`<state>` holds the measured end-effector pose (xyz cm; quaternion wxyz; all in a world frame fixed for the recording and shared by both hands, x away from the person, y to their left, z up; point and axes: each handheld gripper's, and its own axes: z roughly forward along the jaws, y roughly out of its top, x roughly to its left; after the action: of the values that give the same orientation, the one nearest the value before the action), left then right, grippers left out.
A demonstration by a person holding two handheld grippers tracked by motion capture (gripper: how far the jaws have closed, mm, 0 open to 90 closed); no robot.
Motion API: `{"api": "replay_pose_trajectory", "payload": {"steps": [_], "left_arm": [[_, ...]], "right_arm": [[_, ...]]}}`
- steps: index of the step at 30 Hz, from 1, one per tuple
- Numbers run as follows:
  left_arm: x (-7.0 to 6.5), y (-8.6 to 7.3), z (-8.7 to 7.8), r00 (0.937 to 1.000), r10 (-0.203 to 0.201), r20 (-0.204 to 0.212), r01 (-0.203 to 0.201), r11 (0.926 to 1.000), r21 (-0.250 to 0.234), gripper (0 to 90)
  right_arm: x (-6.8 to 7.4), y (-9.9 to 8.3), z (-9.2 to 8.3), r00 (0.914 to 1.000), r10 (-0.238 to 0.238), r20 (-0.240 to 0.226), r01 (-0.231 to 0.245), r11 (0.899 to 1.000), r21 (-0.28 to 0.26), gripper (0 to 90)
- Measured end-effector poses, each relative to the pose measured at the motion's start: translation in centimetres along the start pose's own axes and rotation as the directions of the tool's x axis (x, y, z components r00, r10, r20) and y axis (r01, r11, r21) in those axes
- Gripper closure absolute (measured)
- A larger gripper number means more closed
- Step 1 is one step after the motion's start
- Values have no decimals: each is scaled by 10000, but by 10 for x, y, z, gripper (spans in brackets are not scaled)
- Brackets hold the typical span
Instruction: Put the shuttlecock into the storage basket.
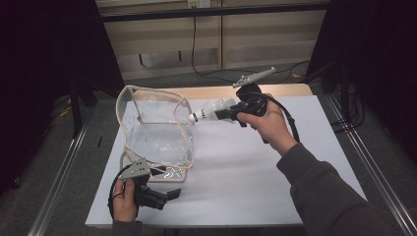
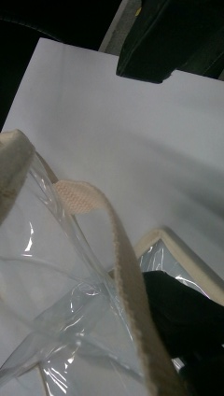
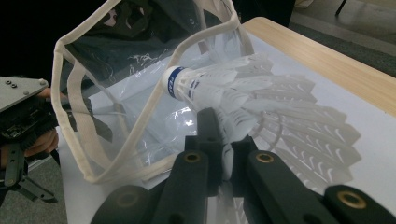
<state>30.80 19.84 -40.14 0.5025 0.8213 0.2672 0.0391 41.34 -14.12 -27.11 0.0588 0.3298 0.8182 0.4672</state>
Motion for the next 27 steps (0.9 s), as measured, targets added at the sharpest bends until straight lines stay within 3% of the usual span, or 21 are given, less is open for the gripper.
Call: {"api": "replay_pose_trajectory", "payload": {"steps": [27], "left_arm": [[0, 0, 0, 10000, 21, -35, -21, 10000, 90, 23]], "right_arm": [[20, 26, 19, 9991, -326, -258, 329, 9994, 94, 884]]}}
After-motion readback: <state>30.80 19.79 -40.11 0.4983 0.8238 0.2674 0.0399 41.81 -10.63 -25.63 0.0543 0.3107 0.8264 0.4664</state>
